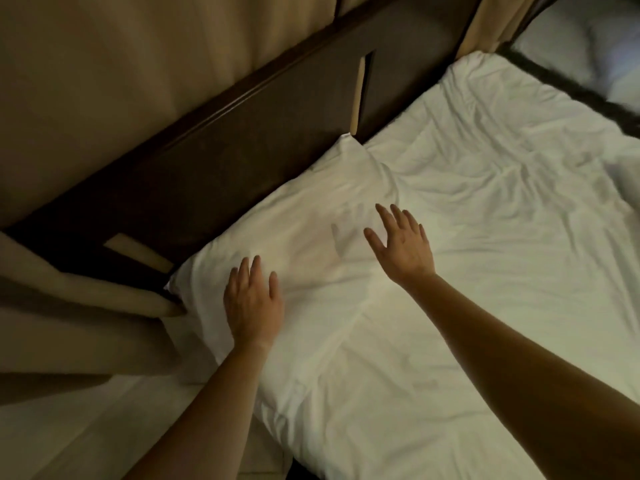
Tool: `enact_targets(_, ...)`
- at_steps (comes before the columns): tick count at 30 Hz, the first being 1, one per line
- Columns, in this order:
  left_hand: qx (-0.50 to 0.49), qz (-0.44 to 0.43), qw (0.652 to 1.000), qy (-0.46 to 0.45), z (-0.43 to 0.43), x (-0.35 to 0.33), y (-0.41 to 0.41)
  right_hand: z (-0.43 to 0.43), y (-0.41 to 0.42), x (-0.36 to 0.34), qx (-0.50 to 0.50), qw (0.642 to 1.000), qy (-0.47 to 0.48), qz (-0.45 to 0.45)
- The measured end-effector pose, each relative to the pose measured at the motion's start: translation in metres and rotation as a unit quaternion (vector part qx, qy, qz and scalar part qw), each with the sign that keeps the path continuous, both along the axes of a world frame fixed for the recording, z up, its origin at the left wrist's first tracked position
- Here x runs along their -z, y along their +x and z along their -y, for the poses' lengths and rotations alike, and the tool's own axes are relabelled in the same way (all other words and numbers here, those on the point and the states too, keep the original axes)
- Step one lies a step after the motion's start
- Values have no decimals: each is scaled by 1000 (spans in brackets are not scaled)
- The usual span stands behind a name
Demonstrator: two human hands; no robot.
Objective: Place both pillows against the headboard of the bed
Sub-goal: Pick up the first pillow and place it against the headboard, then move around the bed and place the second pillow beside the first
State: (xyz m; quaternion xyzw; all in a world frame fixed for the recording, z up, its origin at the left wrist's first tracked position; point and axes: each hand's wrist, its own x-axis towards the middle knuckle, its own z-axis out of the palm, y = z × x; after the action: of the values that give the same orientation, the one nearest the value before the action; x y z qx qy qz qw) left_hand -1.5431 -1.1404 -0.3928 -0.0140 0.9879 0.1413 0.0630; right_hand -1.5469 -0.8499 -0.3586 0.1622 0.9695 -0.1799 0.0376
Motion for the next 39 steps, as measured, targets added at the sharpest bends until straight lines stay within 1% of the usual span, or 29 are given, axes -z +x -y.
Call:
enact_targets(11, 93, -21, 995, 28, -45, -141, 103, -5, 142, -123, 9, 999, -11, -51)
enact_targets(18, 141, -37, 988, 51, -56, -206, 175, -3, 235, -174, 31, 997, -16, -62)
enact_targets(24, 204, -51, 977, 37, -54, -235, 222, 16, 306, -202, 71, 995, -18, -73)
enact_targets(31, 294, -64, 953, 33, -38, -255, 279, 50, 392, -217, 134, 988, -21, -77)
enact_targets(39, 374, -51, 924, 60, -48, -271, 363, 69, 512, -233, 224, 970, -24, -88)
